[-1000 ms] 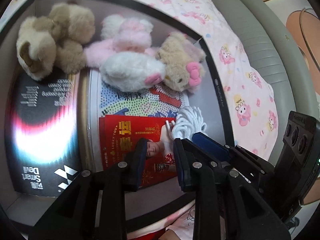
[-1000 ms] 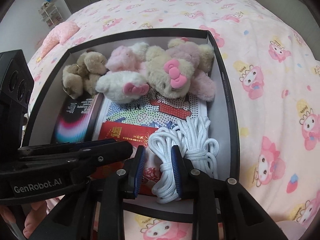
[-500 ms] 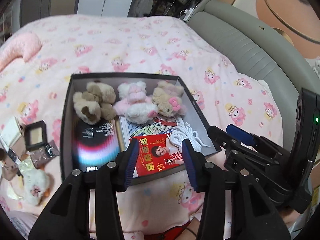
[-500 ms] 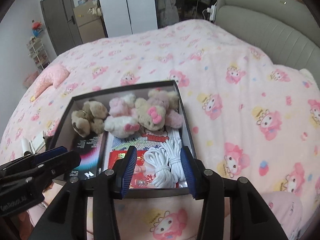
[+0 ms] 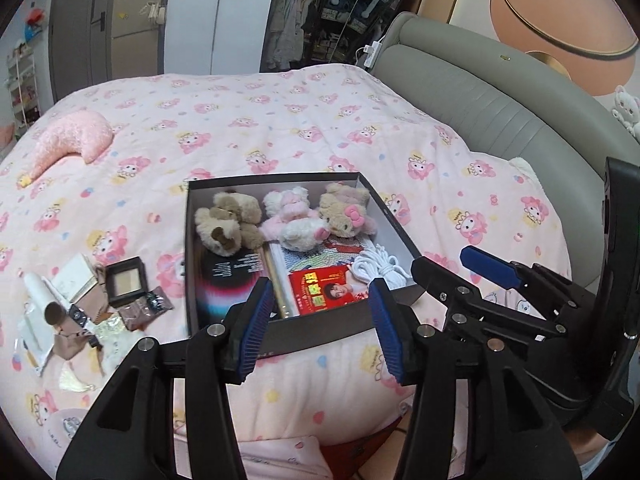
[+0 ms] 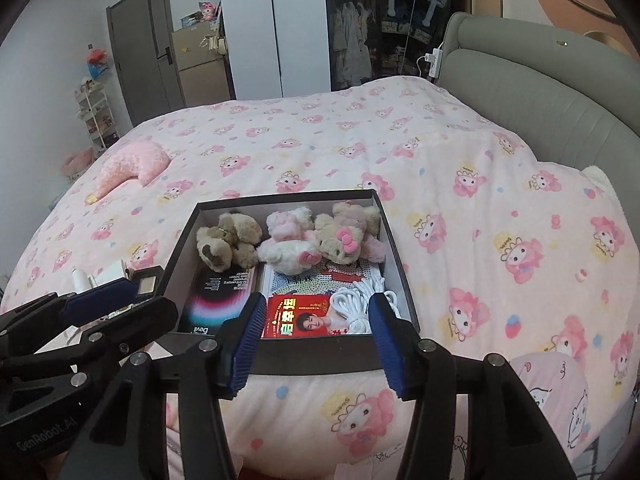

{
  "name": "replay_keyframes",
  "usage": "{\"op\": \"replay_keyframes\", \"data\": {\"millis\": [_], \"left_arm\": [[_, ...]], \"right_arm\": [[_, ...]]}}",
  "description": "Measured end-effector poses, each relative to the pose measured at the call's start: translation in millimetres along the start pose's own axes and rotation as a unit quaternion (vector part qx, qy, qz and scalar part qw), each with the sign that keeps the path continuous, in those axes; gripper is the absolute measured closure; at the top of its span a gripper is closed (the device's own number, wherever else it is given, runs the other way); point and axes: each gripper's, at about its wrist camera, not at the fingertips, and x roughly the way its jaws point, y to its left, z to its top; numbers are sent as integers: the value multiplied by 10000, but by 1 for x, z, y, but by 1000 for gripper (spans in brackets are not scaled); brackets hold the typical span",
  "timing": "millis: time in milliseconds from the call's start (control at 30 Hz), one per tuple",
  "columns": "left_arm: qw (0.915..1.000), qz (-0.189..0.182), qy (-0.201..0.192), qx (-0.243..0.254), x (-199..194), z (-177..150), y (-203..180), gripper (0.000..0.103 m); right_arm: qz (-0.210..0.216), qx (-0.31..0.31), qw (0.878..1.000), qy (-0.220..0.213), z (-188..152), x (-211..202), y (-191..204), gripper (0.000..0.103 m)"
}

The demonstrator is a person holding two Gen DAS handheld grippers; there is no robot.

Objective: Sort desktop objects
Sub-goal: 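Withdraw both grippers from the box back toward the scattered items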

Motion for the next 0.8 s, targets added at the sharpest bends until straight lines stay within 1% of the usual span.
{"op": "replay_keyframes", "data": {"millis": [133, 200, 333, 467, 600, 667, 800], "left_arm": [[9999, 40, -1, -150, -11, -9, 14, 53], [9997, 115, -19, -225, -16, -13, 22, 53], [9986, 399, -66, -342, -30, -24, 44, 54], [9954, 613, -35, -732, -42, -38, 82, 54], [9899, 908, 71, -1082, -50, -51, 121, 61], [9869, 1110, 103, -1163, -52, -58, 136, 61], [9792, 1191, 191, -1632, -52, -70, 175, 61]], "right_arm": [[-210, -226, 9994, -171, -6, -12, 19, 54], [-219, -340, 9990, -205, -7, -15, 29, 54], [95, -444, 9990, -50, -8, -10, 49, 54], [354, -811, 9961, 66, -12, -3, 87, 54], [751, -1018, 9916, 268, -17, 12, 130, 54], [966, -1062, 9887, 428, -20, 23, 150, 54], [1291, -1311, 9804, 701, -25, 42, 189, 54]]}}
